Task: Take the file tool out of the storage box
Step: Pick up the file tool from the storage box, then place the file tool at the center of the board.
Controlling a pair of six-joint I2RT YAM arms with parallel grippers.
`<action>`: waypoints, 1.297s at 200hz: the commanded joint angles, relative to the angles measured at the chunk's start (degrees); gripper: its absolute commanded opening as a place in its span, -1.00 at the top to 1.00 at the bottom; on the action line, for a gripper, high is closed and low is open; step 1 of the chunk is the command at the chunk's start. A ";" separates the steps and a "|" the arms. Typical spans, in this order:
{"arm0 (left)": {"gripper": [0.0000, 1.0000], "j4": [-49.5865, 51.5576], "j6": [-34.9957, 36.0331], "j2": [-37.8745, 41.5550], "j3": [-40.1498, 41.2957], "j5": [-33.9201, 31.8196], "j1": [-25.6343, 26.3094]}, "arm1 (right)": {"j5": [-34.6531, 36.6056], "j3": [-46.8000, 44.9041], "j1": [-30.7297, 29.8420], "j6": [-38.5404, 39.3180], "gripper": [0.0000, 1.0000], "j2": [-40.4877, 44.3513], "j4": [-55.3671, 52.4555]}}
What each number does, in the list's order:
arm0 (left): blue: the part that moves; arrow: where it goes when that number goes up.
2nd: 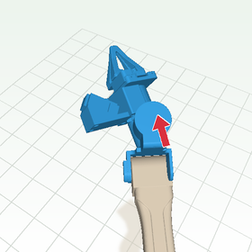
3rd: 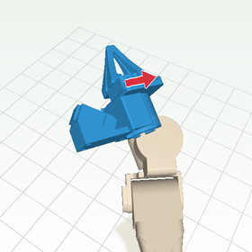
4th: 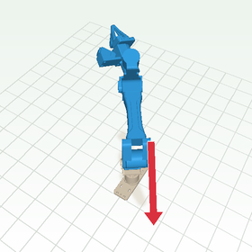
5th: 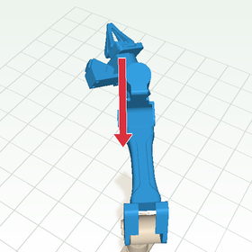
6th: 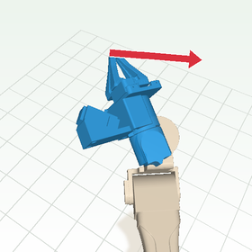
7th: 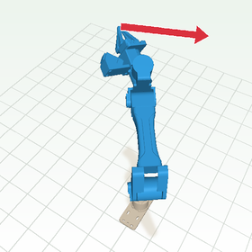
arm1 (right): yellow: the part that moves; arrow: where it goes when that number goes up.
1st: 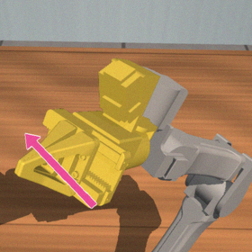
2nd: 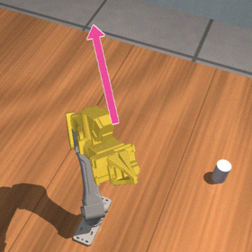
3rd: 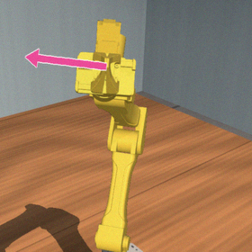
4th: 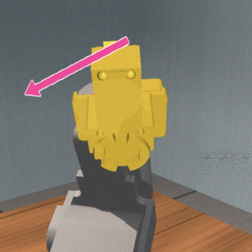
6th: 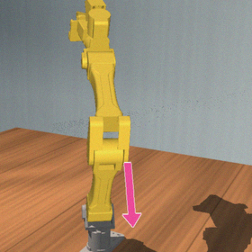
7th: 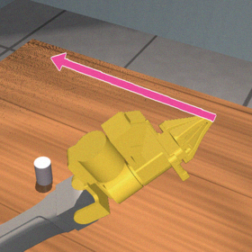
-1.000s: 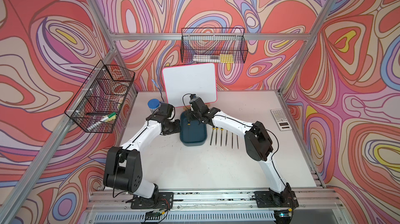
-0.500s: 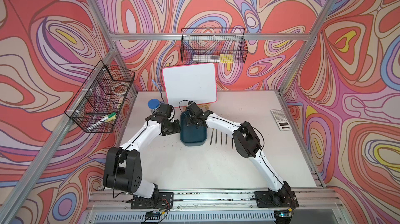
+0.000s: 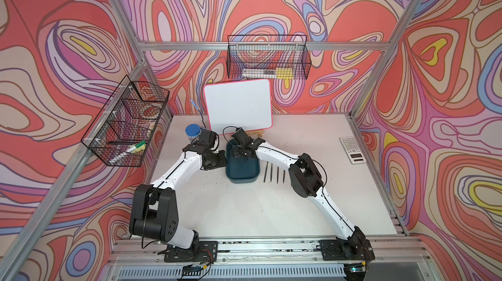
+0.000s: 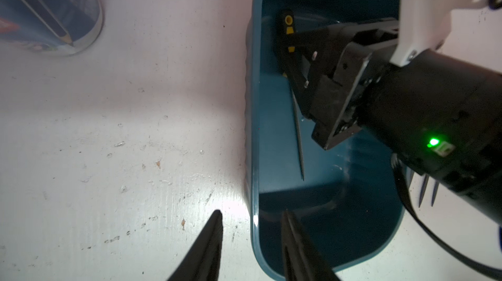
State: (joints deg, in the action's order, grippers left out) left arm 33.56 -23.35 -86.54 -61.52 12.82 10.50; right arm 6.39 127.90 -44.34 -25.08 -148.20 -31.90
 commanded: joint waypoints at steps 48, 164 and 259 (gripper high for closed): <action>0.16 -1.58 0.02 -4.34 -4.14 0.82 -0.22 | -2.02 -8.83 0.04 -0.71 0.87 7.55 8.95; 0.04 -15.01 -2.53 -0.57 -0.96 7.09 3.12 | -0.85 -52.50 15.39 -4.27 0.94 49.34 20.58; 0.05 -13.64 -0.91 -3.98 -5.21 7.77 6.11 | -0.77 -68.44 27.20 6.66 0.91 49.17 17.58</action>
State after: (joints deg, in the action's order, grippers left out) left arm 18.44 -25.89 -89.41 -63.75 20.84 16.69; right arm 5.58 58.22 -17.52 -21.63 -94.96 -14.68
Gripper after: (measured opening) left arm 0.477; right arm 0.138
